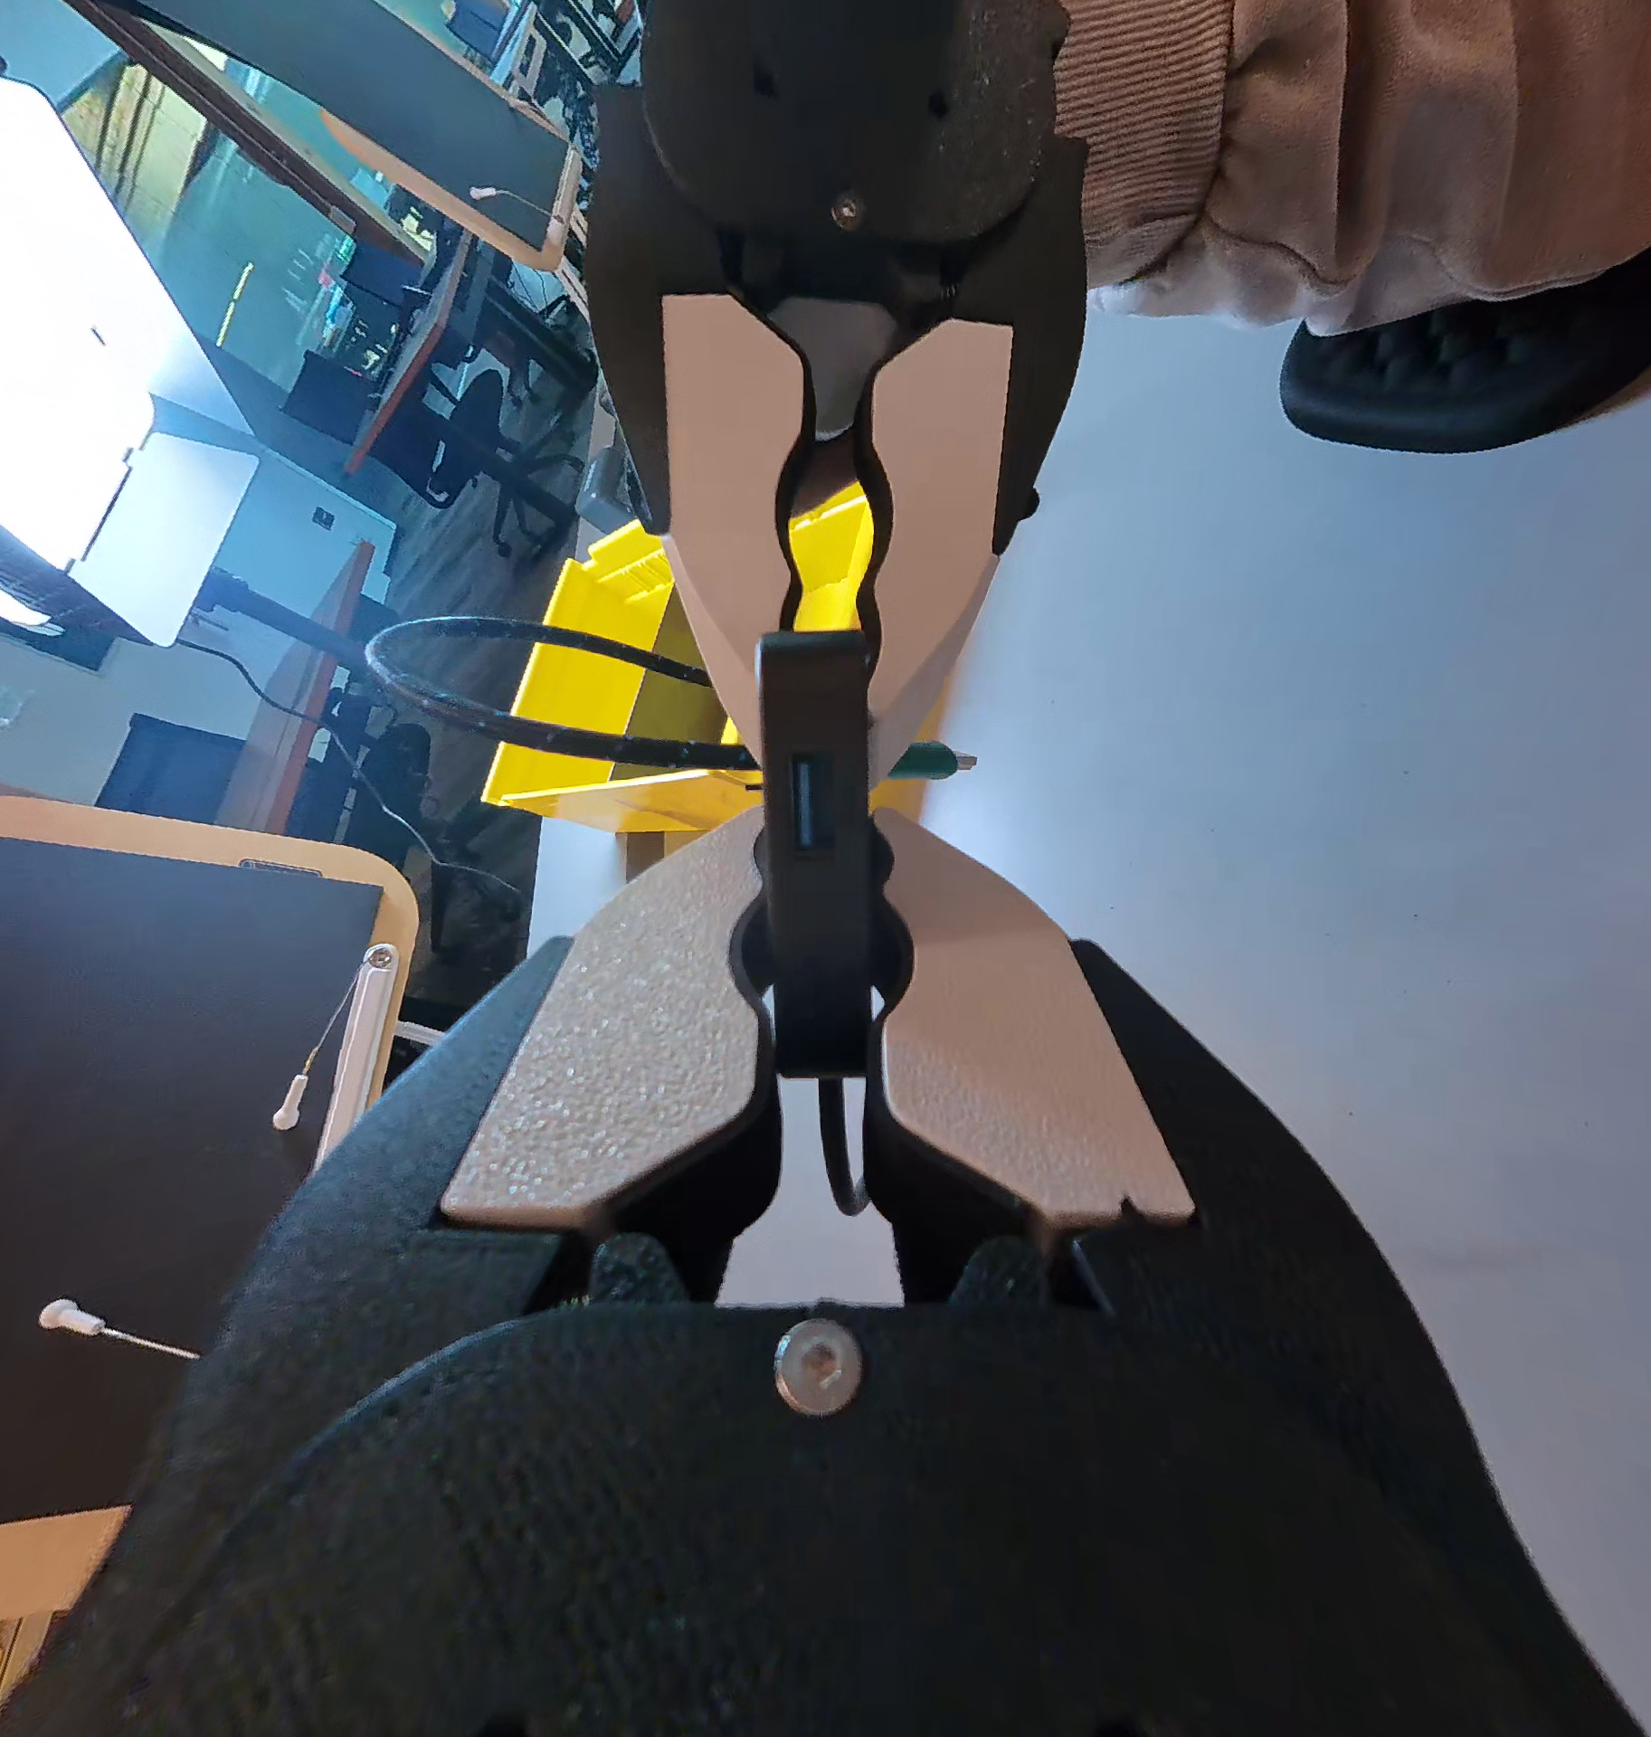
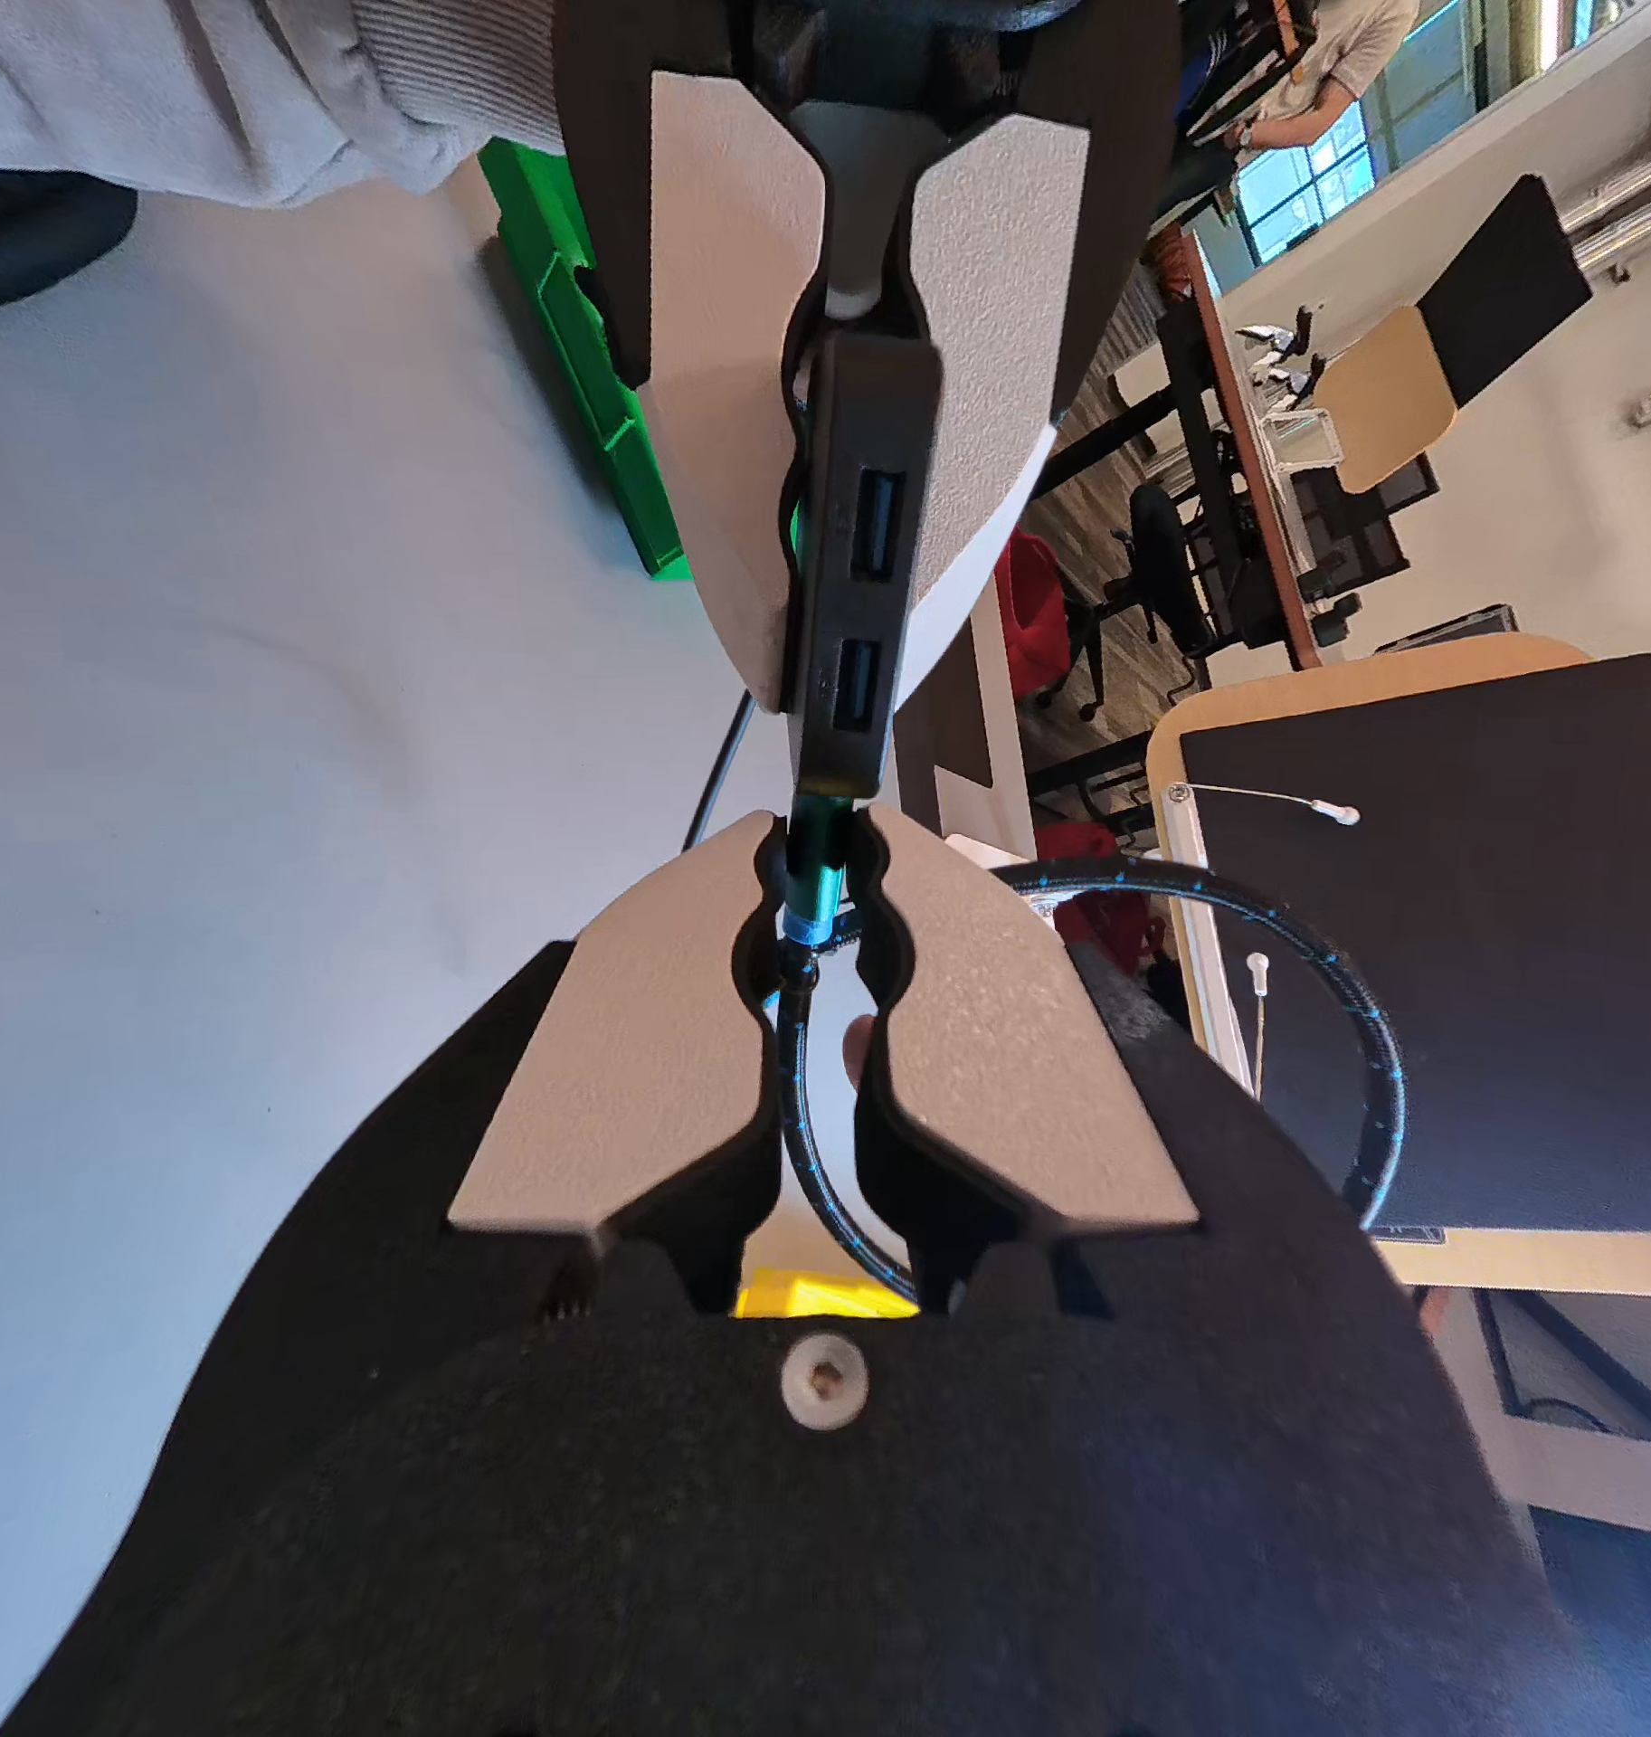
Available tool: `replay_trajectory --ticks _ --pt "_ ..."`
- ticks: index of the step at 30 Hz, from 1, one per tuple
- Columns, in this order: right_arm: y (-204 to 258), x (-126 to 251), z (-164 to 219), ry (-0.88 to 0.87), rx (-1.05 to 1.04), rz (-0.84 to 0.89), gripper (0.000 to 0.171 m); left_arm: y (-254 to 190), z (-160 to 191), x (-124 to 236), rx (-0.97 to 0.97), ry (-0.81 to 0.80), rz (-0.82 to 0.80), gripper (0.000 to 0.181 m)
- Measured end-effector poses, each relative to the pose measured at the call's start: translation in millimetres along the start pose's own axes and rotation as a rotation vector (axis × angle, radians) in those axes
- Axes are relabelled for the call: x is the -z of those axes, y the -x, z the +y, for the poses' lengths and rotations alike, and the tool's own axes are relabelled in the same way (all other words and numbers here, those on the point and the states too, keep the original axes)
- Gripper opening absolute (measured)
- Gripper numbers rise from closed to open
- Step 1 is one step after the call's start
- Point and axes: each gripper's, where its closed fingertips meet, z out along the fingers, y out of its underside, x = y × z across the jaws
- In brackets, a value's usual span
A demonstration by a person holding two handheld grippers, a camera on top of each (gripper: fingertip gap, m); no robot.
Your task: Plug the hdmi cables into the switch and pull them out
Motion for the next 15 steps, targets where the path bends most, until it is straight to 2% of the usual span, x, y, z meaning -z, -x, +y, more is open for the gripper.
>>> replay_trajectory --ticks 15 --pt "8 -6 -8 -0.028 -0.053 -0.083 0.013 -6 -1 11 0.082 -0.071 0.092 0.014"
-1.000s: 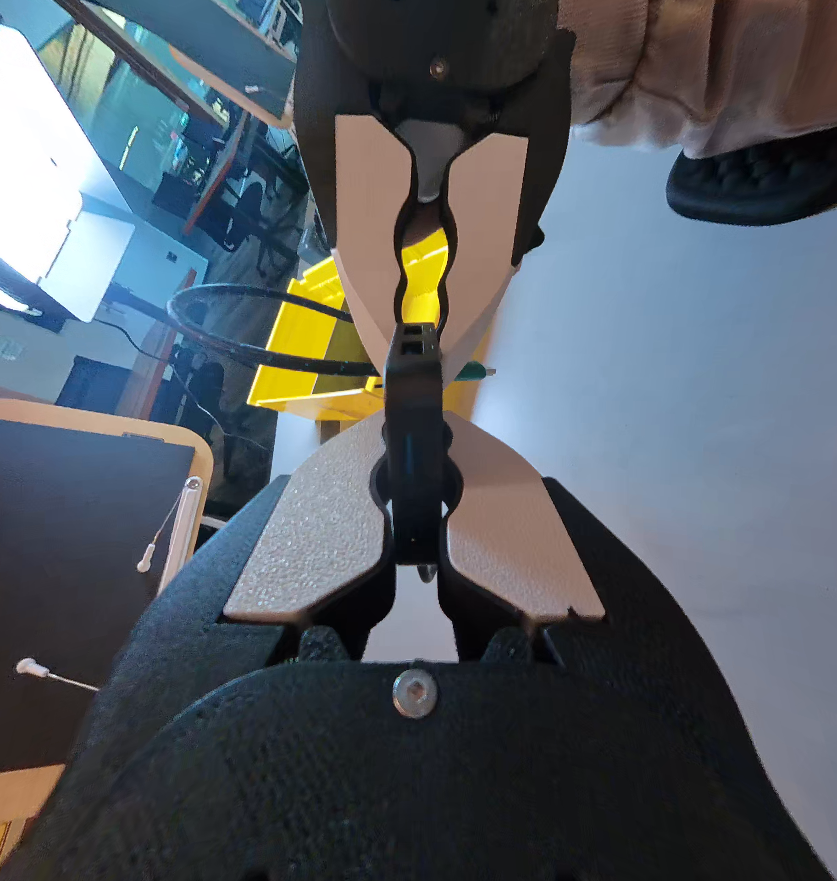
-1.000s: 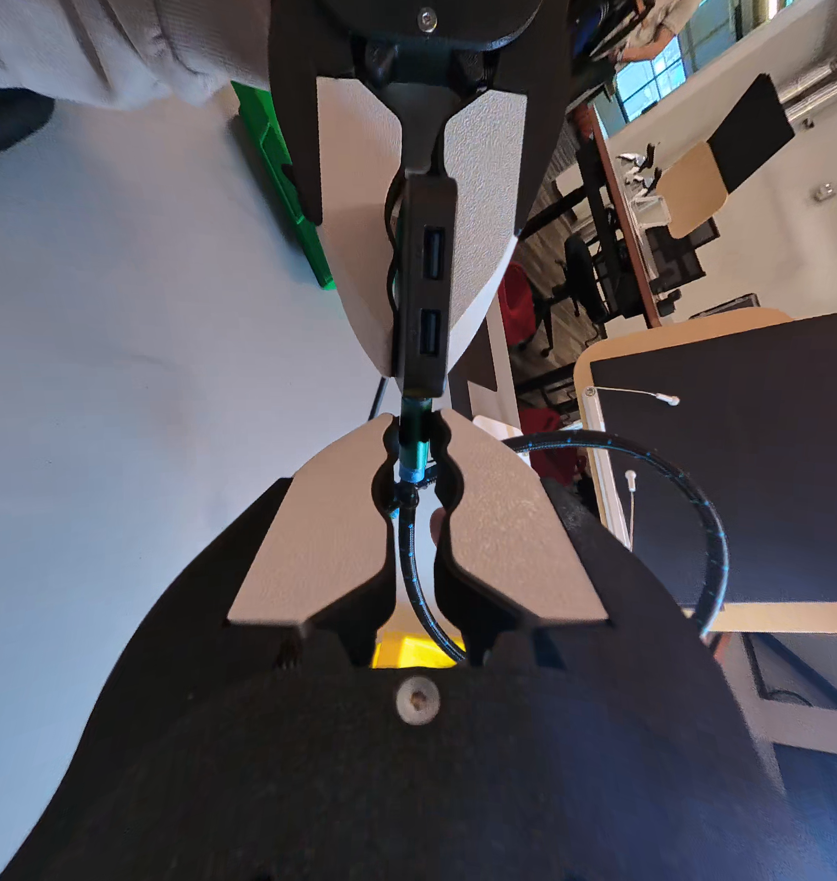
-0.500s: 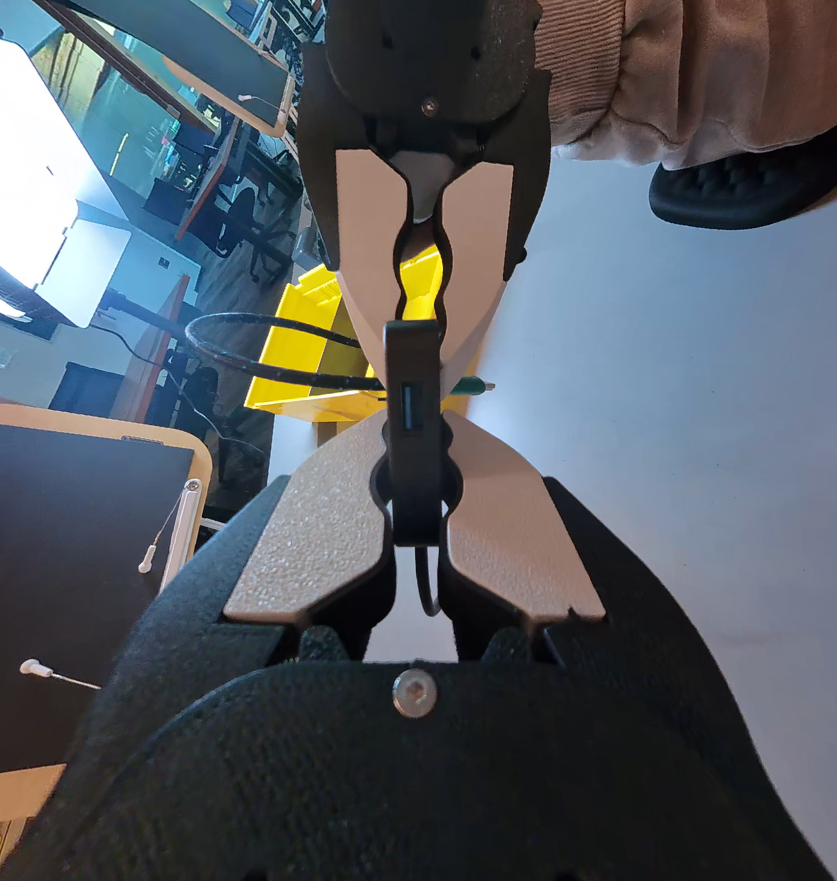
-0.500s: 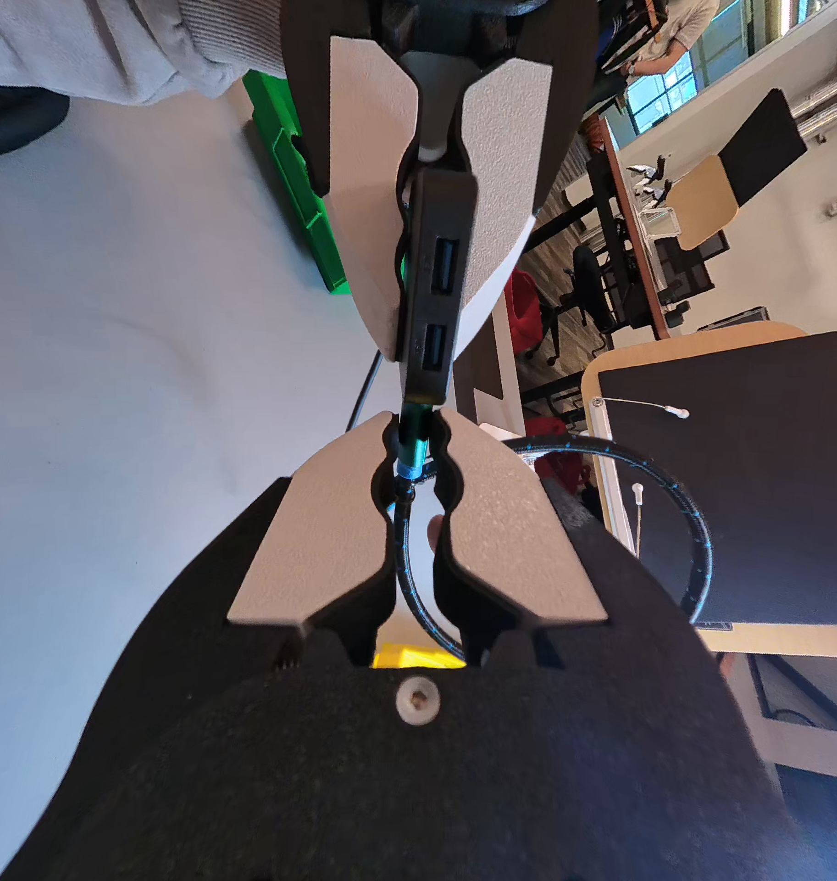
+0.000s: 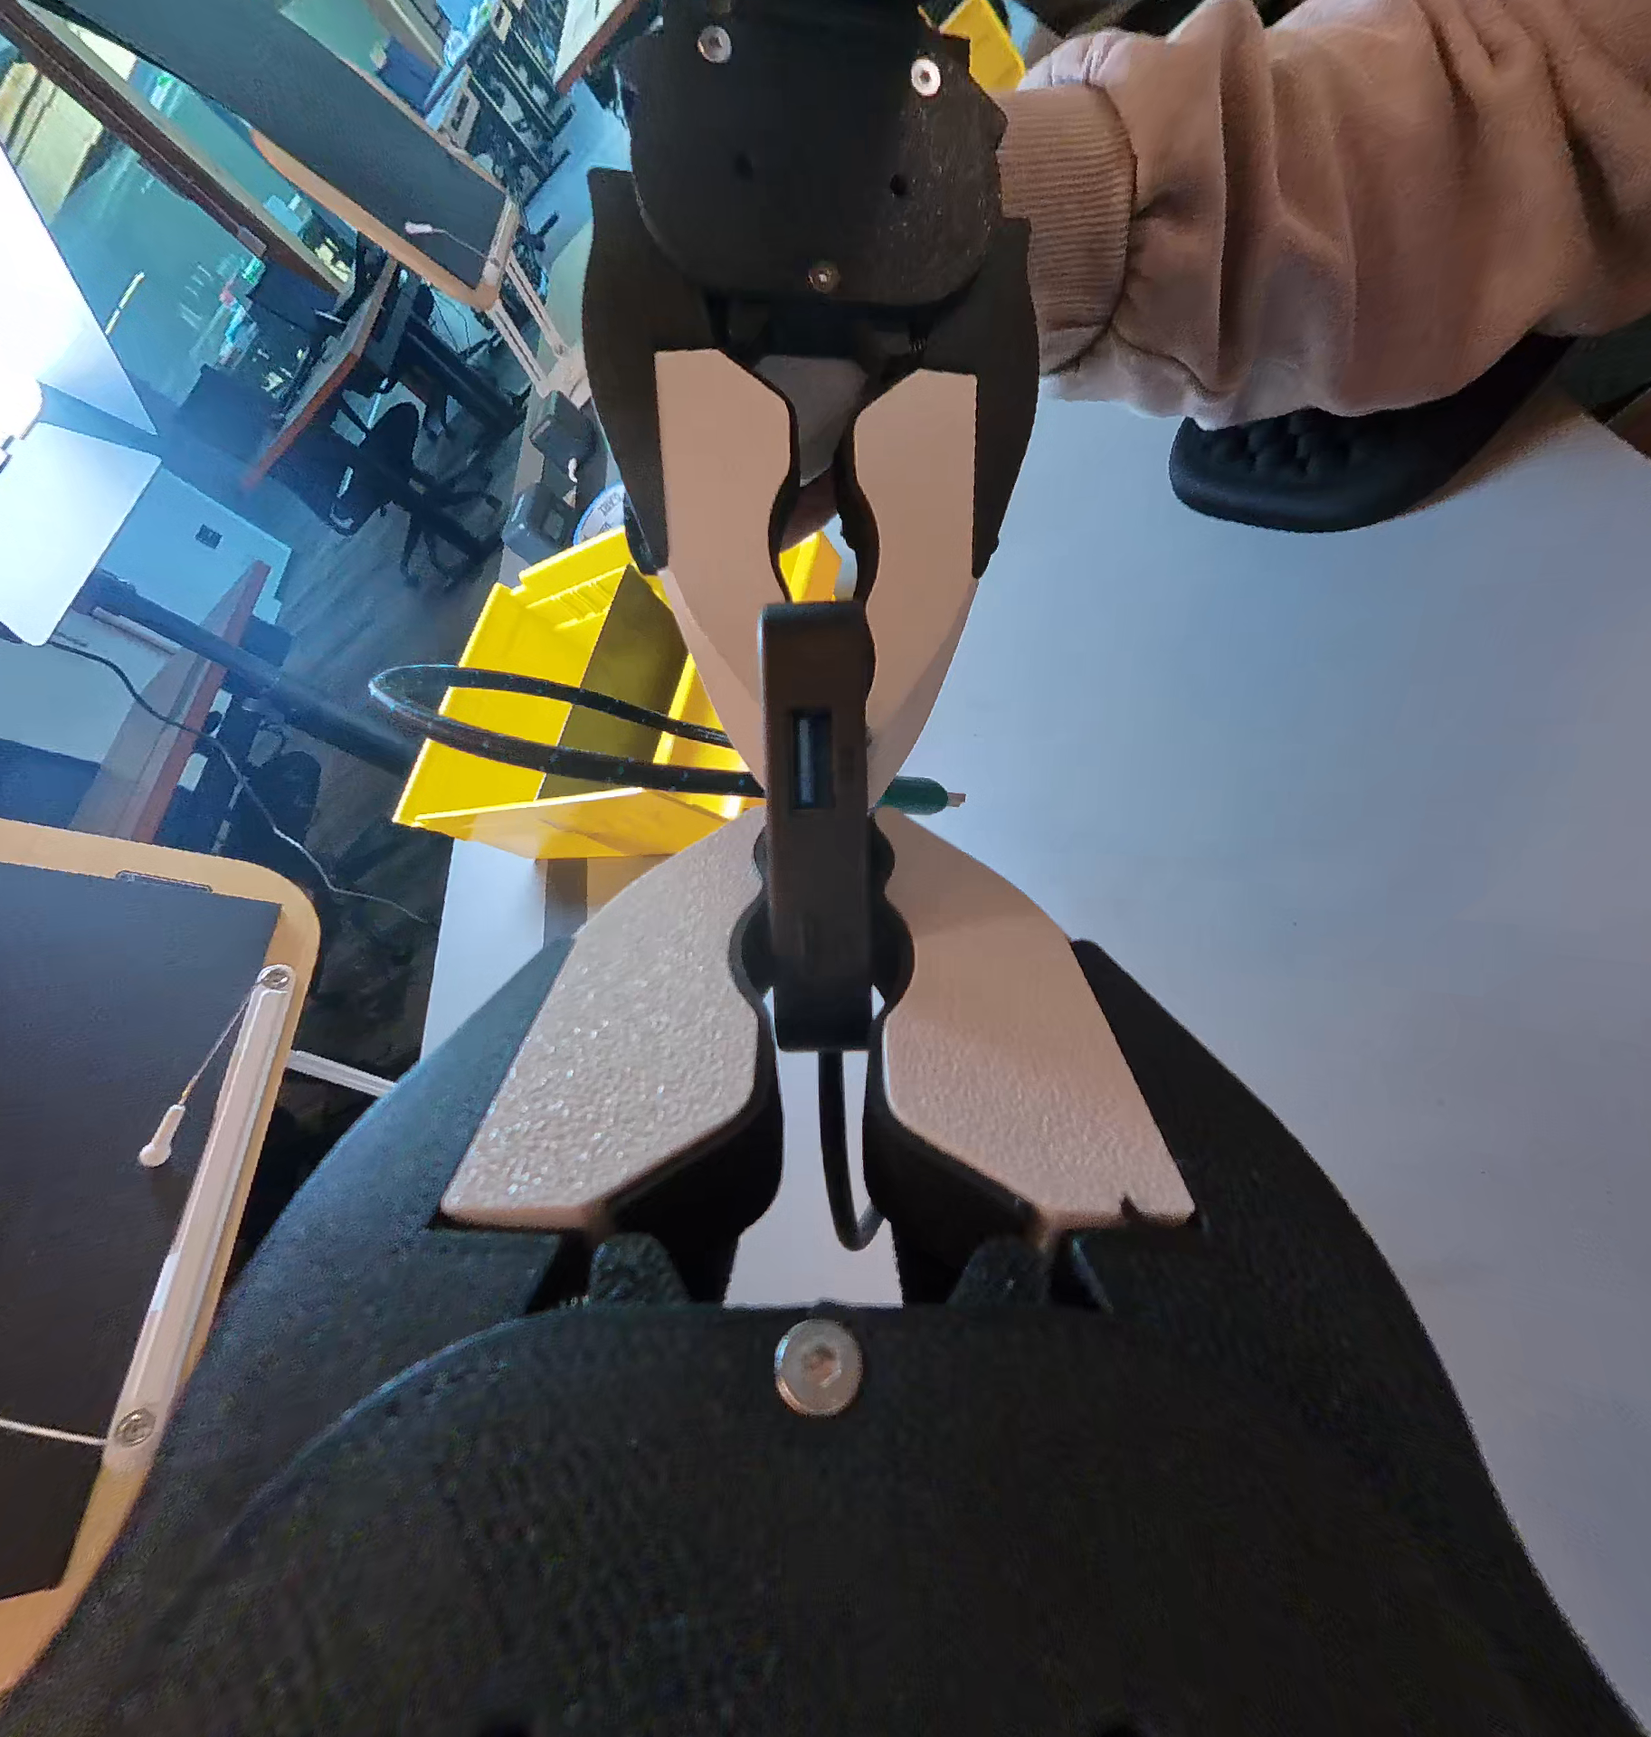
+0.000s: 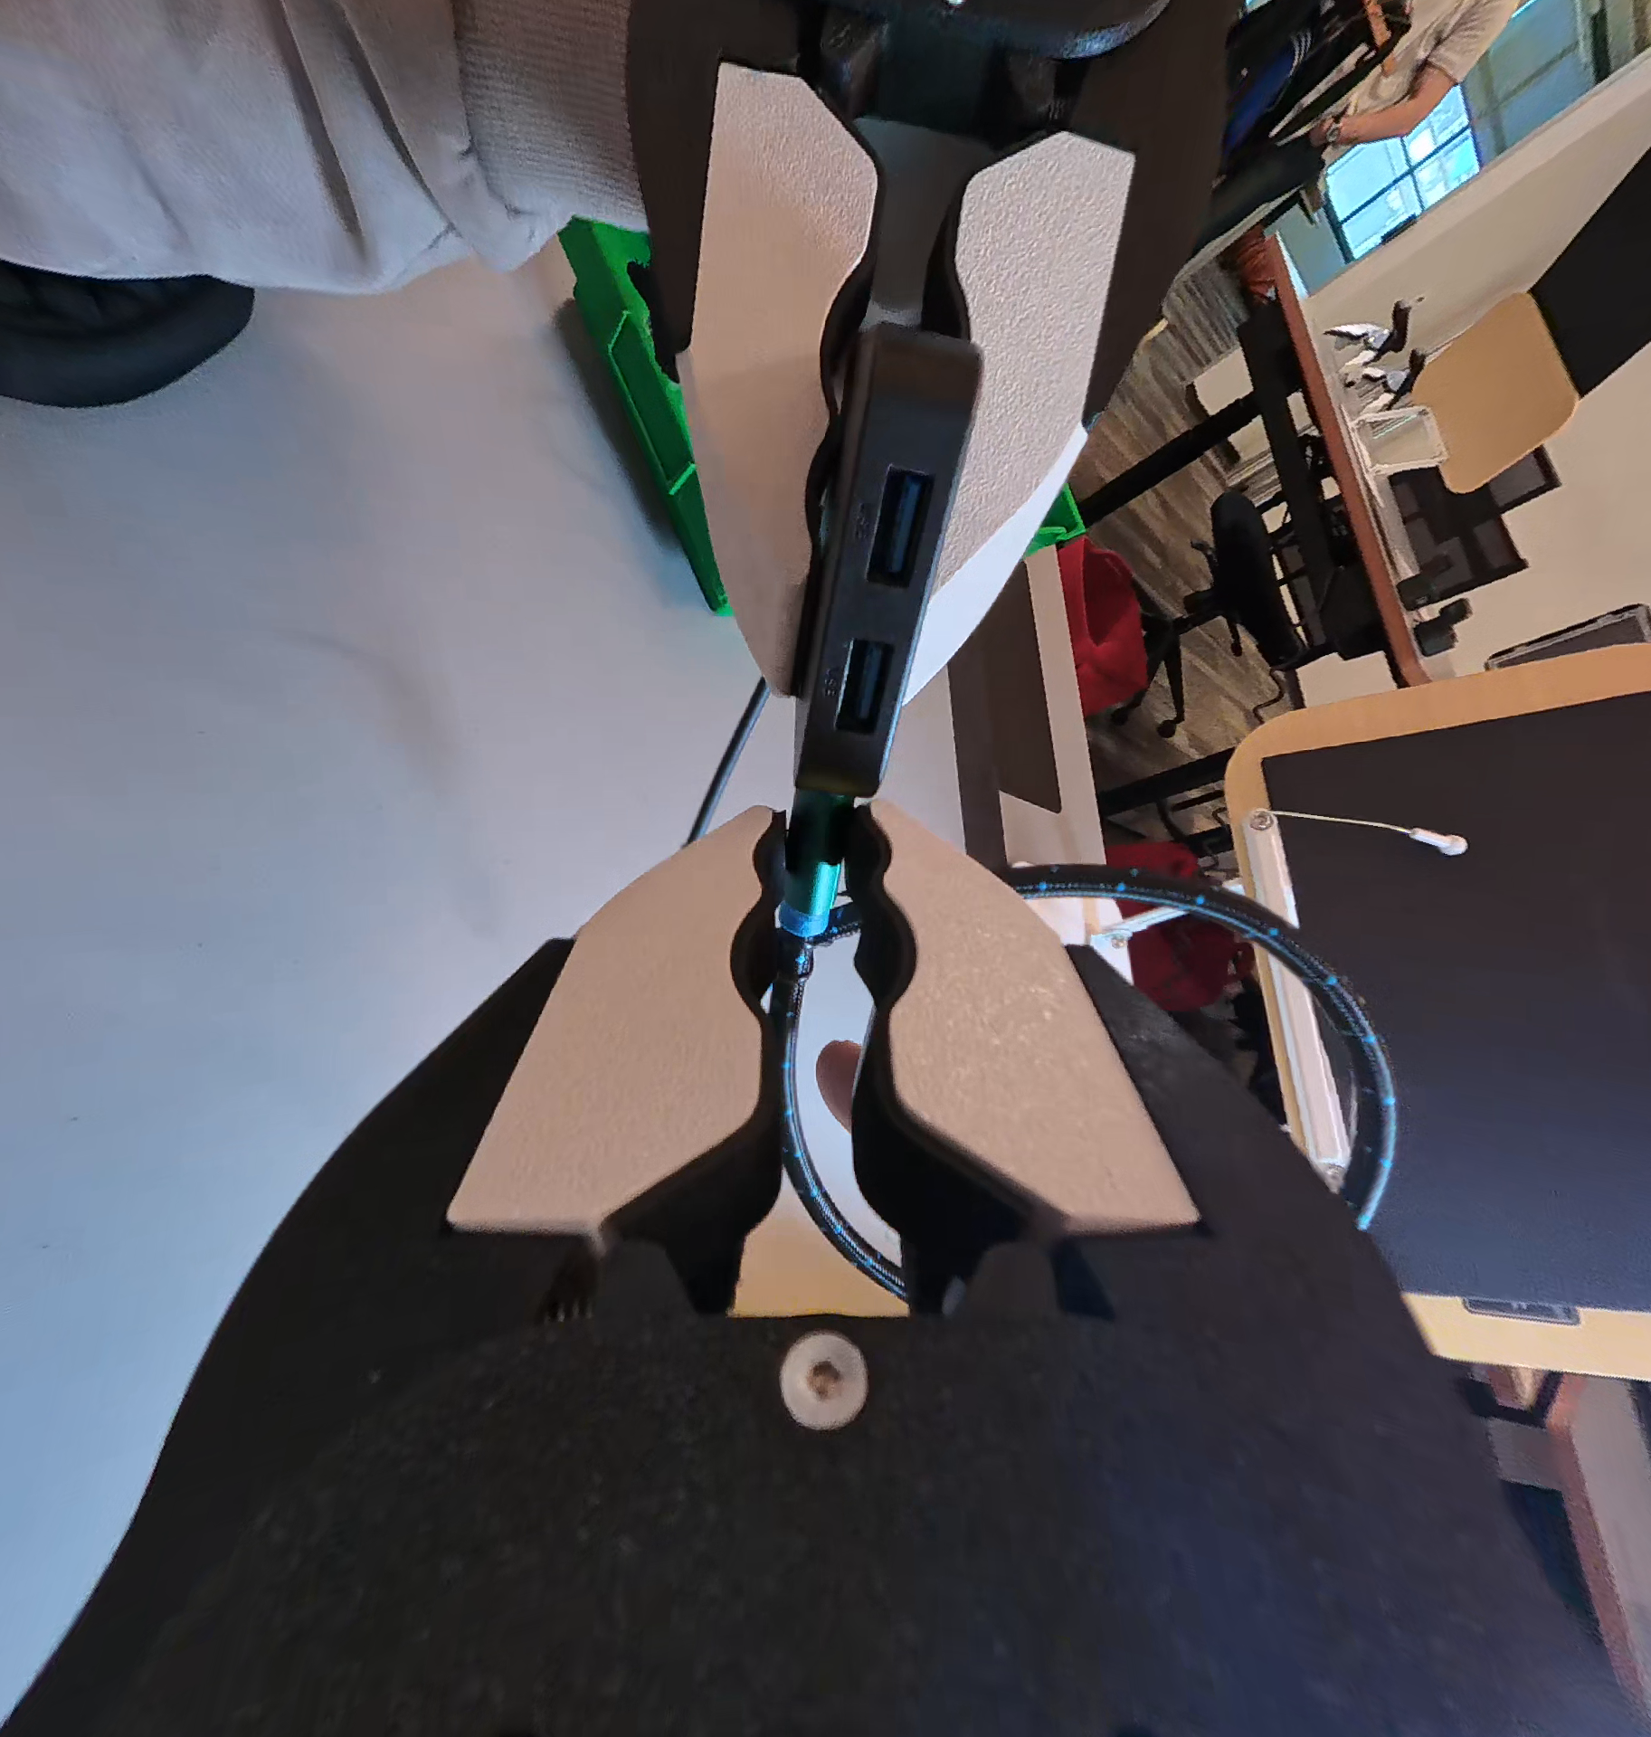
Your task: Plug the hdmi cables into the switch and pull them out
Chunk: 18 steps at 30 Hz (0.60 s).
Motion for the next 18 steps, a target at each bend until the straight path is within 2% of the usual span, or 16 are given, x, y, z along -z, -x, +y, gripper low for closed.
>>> replay_trajectory --ticks 9,18 --pt "4 -5 -18 -0.055 -0.1 -0.06 0.013 -2 -6 19 0.076 -0.134 0.09 0.014" --pt "-6 -1 4 -0.015 -0.114 -0.038 0.012 8 2 17 0.051 -0.046 0.006 0.014"
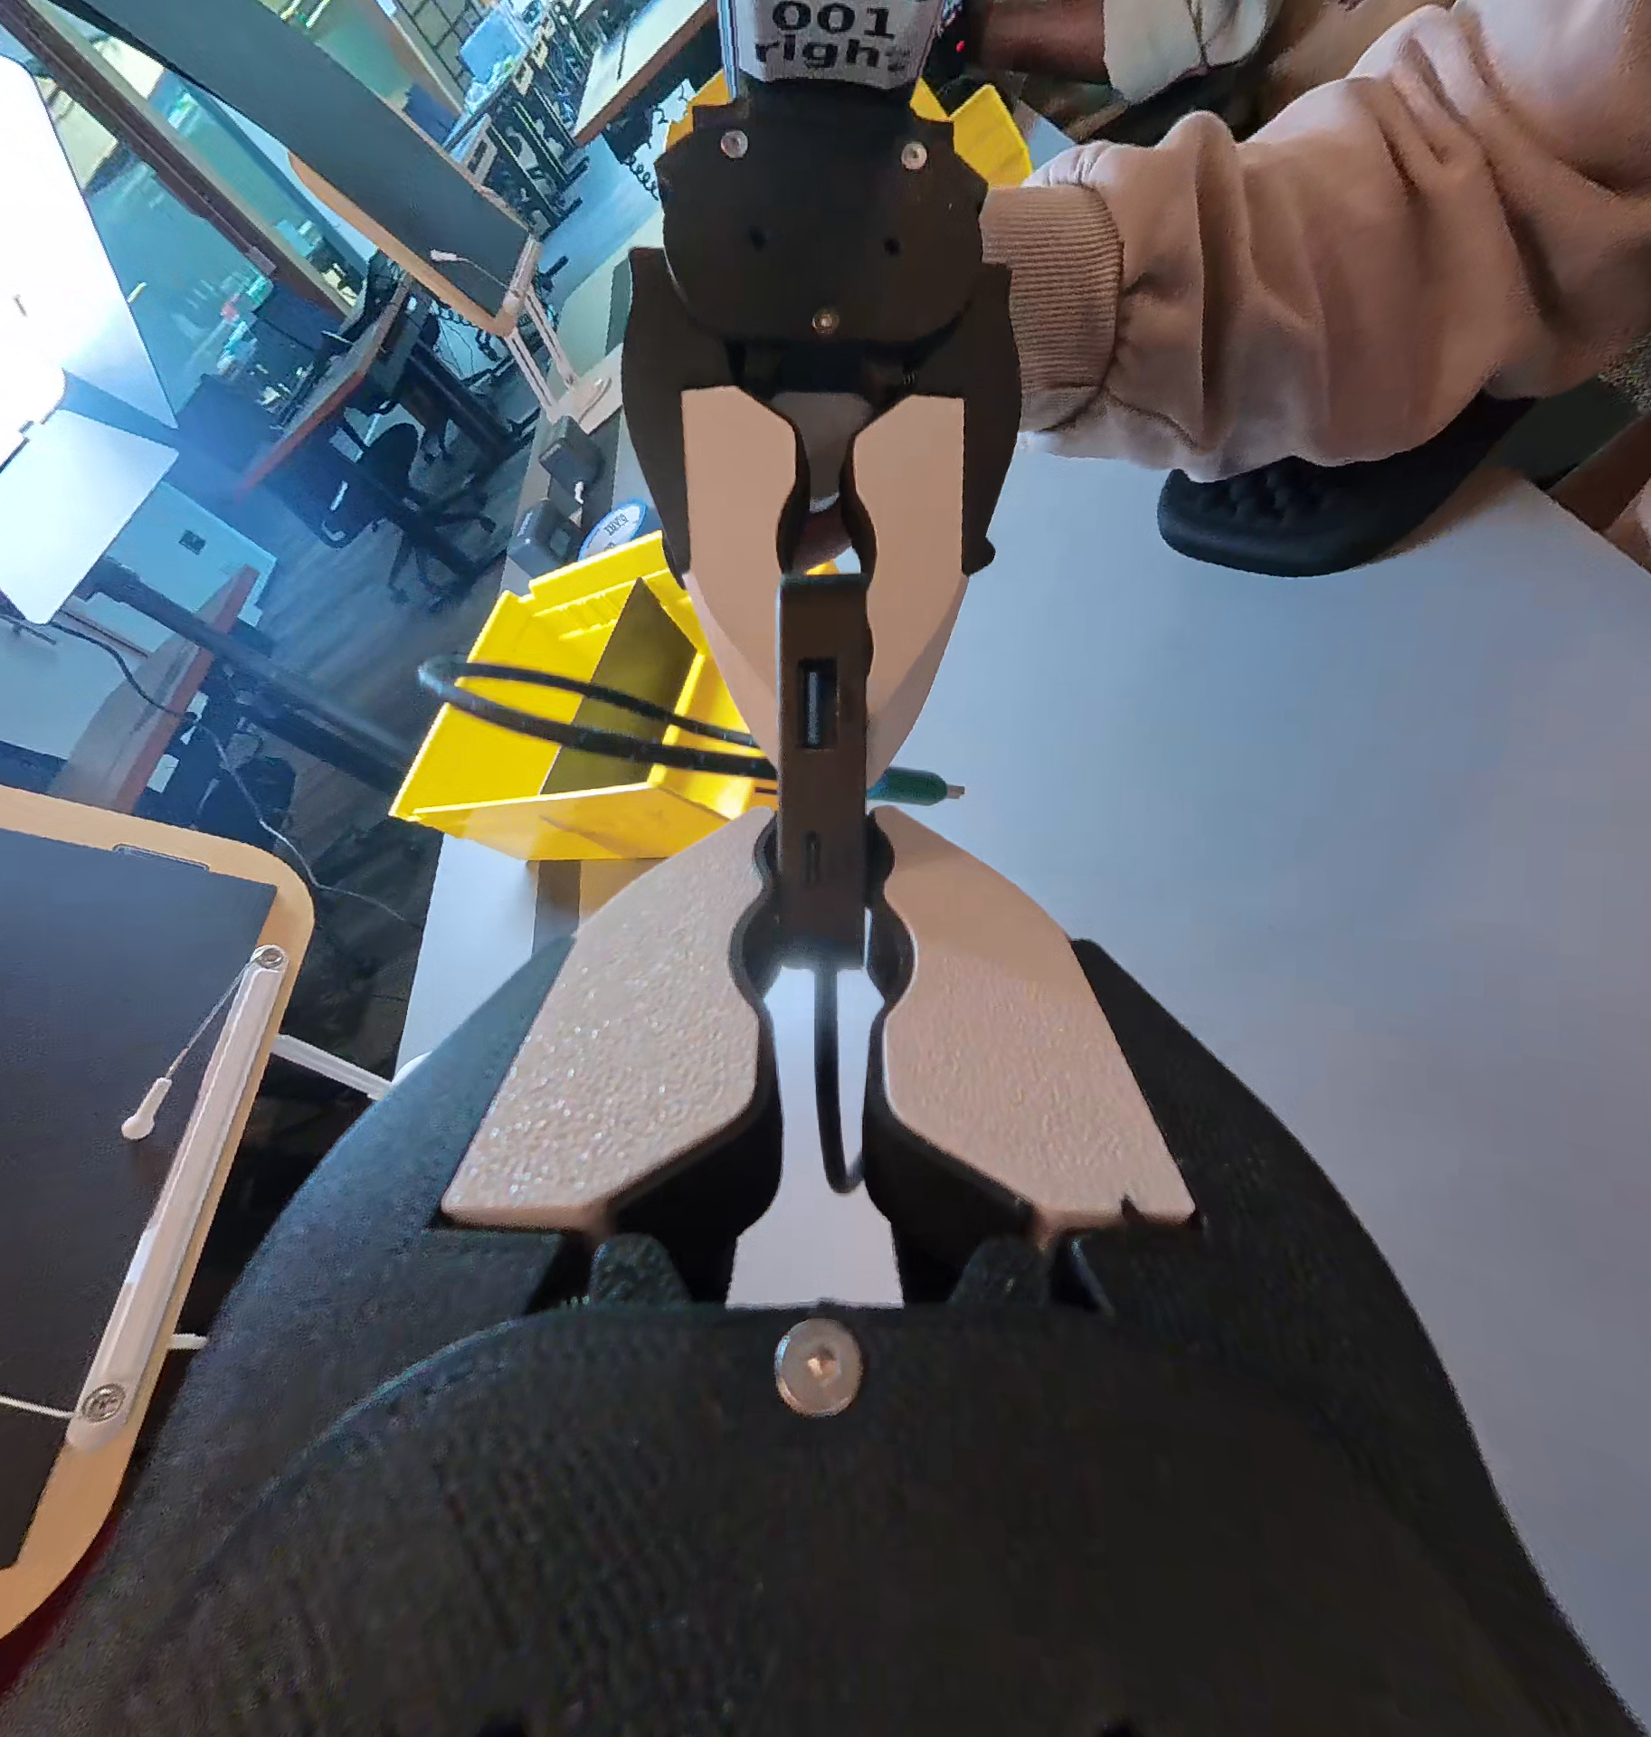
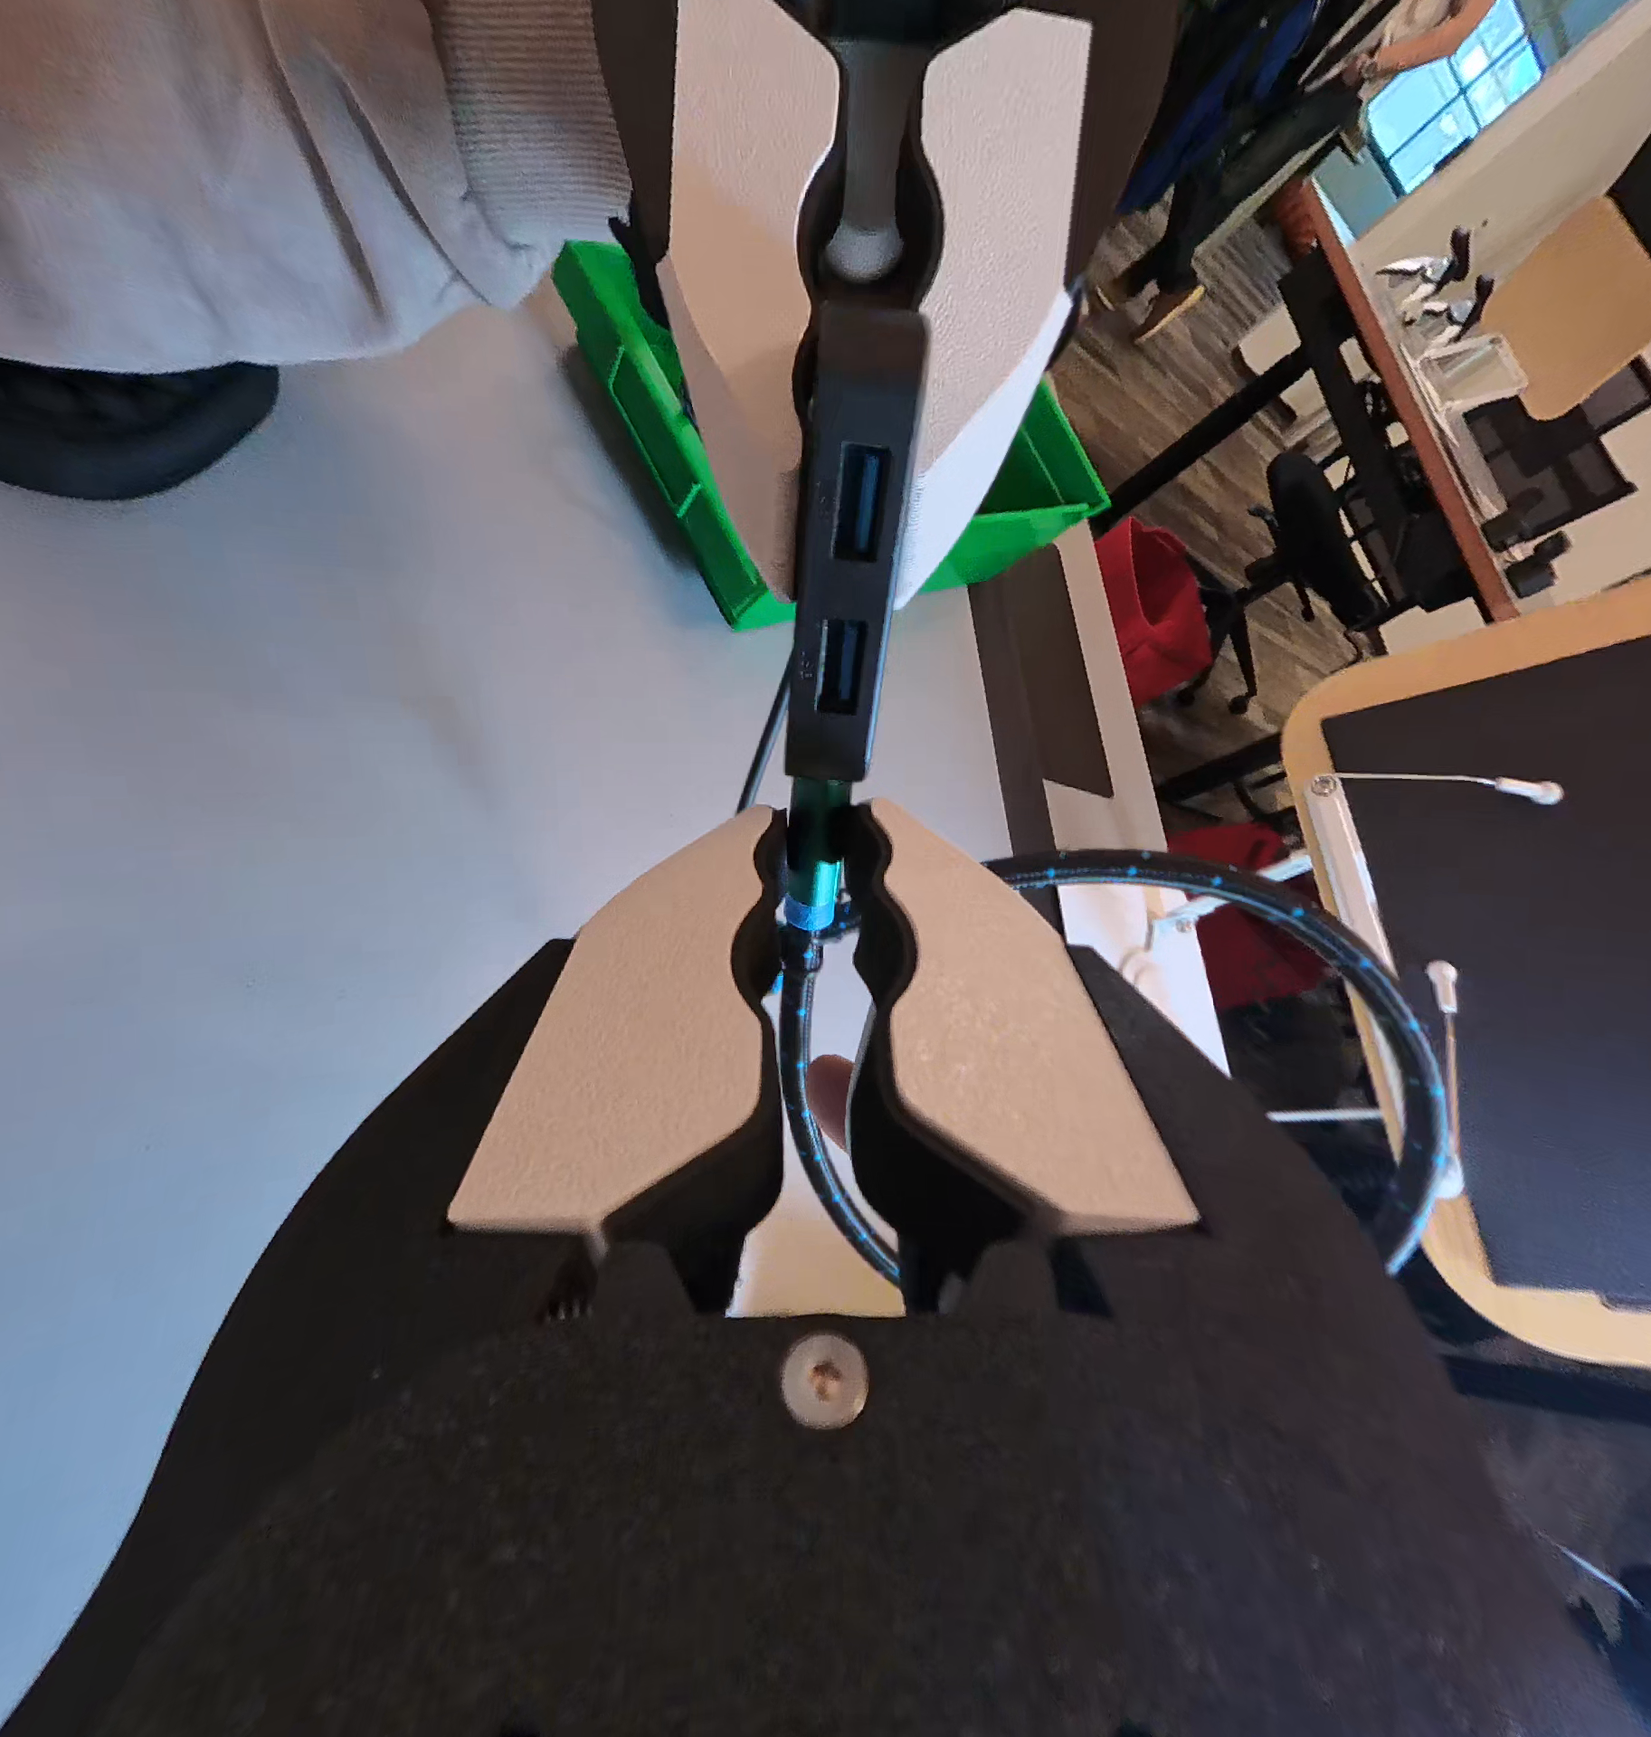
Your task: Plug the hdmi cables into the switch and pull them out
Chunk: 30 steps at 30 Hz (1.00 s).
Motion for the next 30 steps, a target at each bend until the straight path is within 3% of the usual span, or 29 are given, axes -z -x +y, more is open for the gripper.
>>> replay_trajectory --ticks 14,17,19,26,28,30 --pt "-5 -2 16 0.133 0.06 0.062 0.012 1 -1 -10 -0.012 0.021 -0.054 0.016" --pt "0 -5 14 0.137 0.076 0.045 0.012 -2 13 -29 -0.071 0.173 -0.069 0.027" --pt "1 -5 17 0.166 0.085 0.046 0.012 -2 19 -39 -0.128 0.233 -0.094 0.019" --pt "6 -8 8 0.078 0.095 0.018 0.011 -11 -13 -30 -0.147 0.056 -0.053 0.016" --pt "4 -14 72 0.345 0.093 0.009 0.012 -8 -56 3 -0.125 -0.166 -0.078 0.015" --pt "-5 -10 48 0.14 0.033 0.052 0.012 -9 -65 38 -0.158 -0.144 -0.114 0.015"
